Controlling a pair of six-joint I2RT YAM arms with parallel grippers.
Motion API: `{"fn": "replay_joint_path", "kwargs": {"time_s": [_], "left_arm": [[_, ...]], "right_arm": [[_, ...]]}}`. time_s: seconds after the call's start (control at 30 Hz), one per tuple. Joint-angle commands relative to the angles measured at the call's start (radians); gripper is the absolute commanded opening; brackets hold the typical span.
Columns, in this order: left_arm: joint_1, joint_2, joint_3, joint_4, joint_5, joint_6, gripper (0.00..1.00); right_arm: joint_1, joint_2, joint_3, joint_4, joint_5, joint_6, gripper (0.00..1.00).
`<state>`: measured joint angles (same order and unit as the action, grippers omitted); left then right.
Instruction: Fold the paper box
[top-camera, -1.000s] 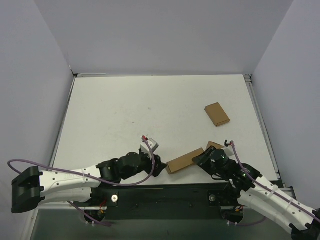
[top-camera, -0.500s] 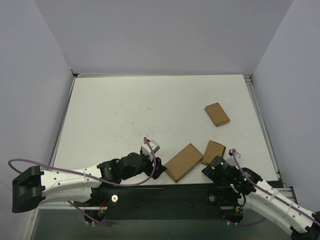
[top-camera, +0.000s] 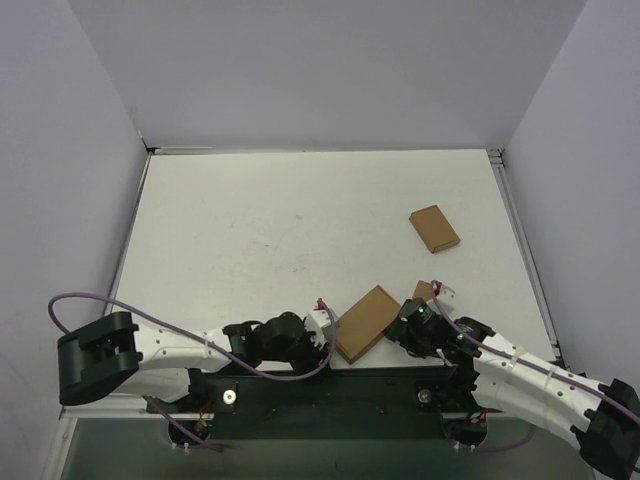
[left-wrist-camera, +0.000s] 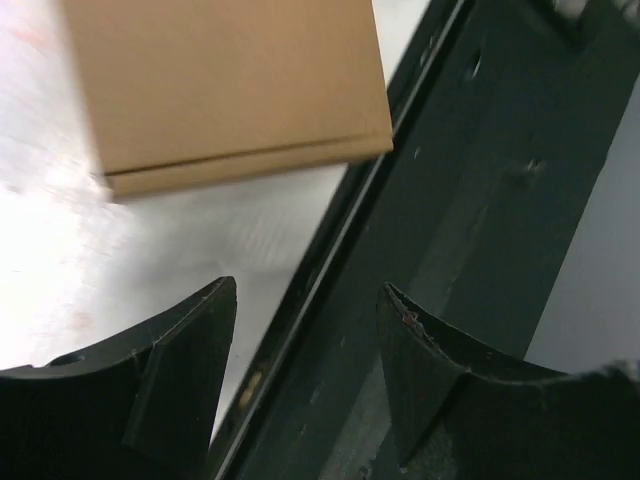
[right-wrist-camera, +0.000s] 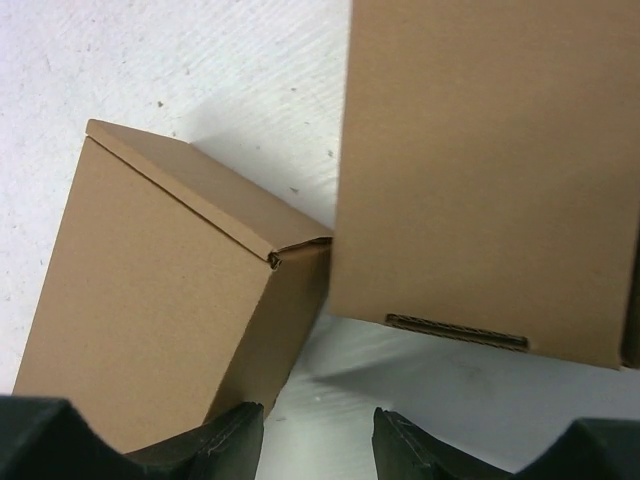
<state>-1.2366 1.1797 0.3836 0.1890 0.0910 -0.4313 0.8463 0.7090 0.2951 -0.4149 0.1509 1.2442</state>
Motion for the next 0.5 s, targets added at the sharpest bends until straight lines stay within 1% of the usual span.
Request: {"fn": "replay_joint_path", "kwargs": {"time_s": [0.0, 0.1, 0.17, 0.23, 0.3, 0.33, 0.43, 0.47], "left_arm": [[-0.006, 0.160, 0.031, 0.128, 0.145, 0.022, 0.67], [-0.001, 0.254, 0.081, 0.171, 0.092, 0.037, 0.67], [0.005, 0.287, 0.118, 0.176, 0.026, 0.051, 0.67], [0.029, 0.331, 0.161, 0.210, -0.008, 0.065, 0.67], [0.058, 0.377, 0.193, 0.251, -0.004, 0.077, 0.67], [0.095, 0.394, 0.201, 0.269, -0.002, 0.080, 0.67], [0.170, 0.458, 0.239, 0.339, 0.038, 0.100, 0.67], [0.187, 0.492, 0.250, 0.375, 0.074, 0.112, 0.67]], "right_arm": [[0.005, 0.095, 0.076, 0.116, 0.003, -0.055, 0.48], [-0.007, 0.148, 0.094, 0.149, 0.006, -0.075, 0.50], [-0.021, 0.173, 0.107, 0.159, 0.013, -0.092, 0.50], [-0.065, 0.184, 0.116, 0.179, 0.003, -0.110, 0.51], [-0.108, 0.198, 0.122, 0.211, -0.017, -0.153, 0.52], [-0.154, 0.202, 0.124, 0.223, -0.040, -0.172, 0.52], [-0.239, 0.242, 0.150, 0.261, -0.080, -0.238, 0.52], [-0.251, 0.253, 0.162, 0.263, -0.083, -0.253, 0.53]]}}
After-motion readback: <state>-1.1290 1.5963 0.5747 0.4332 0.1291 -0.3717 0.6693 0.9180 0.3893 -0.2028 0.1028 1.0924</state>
